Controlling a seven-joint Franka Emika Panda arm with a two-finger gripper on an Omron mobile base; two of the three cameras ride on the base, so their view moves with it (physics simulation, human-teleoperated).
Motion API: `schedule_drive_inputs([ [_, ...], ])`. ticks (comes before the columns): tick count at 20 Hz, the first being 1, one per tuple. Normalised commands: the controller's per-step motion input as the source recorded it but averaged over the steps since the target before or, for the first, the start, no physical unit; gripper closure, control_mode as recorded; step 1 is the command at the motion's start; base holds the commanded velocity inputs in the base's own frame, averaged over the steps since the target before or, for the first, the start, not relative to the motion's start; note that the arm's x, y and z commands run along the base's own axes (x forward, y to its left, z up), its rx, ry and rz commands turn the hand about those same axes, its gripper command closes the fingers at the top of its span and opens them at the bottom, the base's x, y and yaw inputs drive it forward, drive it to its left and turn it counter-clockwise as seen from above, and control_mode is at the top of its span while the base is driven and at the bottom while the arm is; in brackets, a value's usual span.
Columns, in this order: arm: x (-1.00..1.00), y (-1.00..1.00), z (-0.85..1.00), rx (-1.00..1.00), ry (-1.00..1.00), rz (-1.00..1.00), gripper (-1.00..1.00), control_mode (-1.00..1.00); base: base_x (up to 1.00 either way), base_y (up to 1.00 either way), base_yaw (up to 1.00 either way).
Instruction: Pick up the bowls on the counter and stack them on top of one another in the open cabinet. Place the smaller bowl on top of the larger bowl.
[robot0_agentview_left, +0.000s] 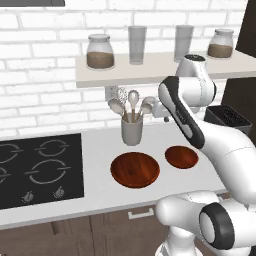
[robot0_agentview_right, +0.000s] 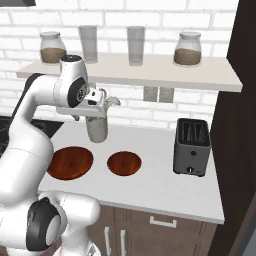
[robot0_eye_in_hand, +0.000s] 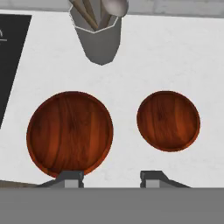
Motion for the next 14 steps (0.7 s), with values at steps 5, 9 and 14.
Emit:
schedule_drive_inputs([
  [5, -0.06, -0.2, -0.32, -0.05, 0.01, 0.0, -1.0, -1.0, 0.0, 0.0, 0.0],
  [9, 0.37, -0.61, -1.0, -0.27, 0.21, 0.01, -1.0, -1.0, 0.0, 0.0, 0.0],
  [14, 0.3, -0.53, -0.93, -0.17, 0.17, 0.08, -1.0, -1.0, 0.0, 0.0, 0.0],
])
